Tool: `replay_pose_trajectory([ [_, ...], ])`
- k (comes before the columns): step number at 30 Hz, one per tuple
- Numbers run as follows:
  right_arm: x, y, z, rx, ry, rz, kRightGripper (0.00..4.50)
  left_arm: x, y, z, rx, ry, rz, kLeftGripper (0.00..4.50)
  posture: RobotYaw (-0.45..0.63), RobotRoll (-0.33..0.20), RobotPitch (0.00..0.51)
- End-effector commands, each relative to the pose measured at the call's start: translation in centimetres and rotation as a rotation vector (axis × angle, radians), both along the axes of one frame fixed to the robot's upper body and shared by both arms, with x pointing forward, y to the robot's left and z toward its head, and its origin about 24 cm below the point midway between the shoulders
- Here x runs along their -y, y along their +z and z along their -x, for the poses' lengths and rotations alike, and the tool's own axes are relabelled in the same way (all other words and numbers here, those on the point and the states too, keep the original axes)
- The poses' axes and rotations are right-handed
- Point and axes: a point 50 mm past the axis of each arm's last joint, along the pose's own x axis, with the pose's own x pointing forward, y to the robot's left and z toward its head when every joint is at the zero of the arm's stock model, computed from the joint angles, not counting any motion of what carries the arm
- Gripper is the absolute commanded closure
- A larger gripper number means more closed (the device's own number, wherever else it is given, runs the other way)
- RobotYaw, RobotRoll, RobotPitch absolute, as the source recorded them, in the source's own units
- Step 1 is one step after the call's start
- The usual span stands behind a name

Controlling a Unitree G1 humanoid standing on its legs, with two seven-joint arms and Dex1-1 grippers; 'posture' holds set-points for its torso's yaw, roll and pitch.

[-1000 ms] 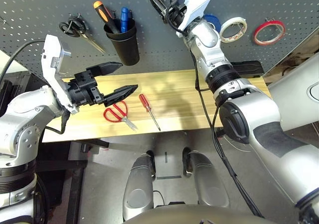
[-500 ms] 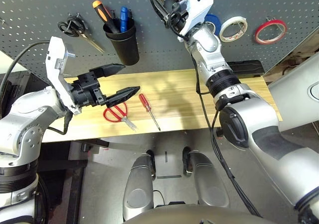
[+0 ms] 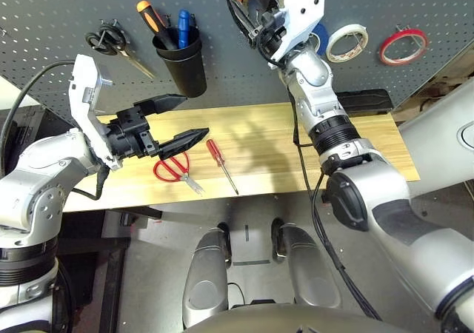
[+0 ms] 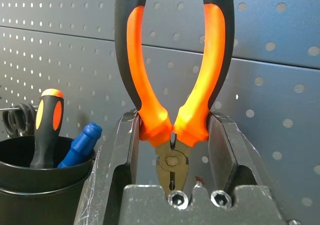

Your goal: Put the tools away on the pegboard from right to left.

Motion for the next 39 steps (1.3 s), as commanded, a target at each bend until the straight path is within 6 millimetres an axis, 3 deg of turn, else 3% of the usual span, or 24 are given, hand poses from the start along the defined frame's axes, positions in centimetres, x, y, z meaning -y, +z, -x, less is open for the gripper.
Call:
replay_pose_trajectory([
  [1,-1.4,-0.6,0.7,-0.021,0.056,0.026,2.41,0.3,-0.1,0.0,-0.002,-0.018,-0.001,0.00,0.08,0.000,0.252],
  [12,-1.2,2.5,1.2,0.028,0.070,-0.028,2.41,0.5,0.0,0.0,-0.003,-0.020,-0.002,0.00,0.08,0.000,0.252],
  [26,-1.0,-0.6,0.8,-0.062,0.048,0.022,2.41,0.8,0.2,-0.1,-0.004,-0.020,0.000,0.00,0.08,0.000,0.257],
  [39,-0.8,2.6,1.5,0.029,0.080,-0.029,2.41,1.0,0.4,-0.1,-0.004,-0.020,-0.001,0.00,0.08,0.000,0.255],
])
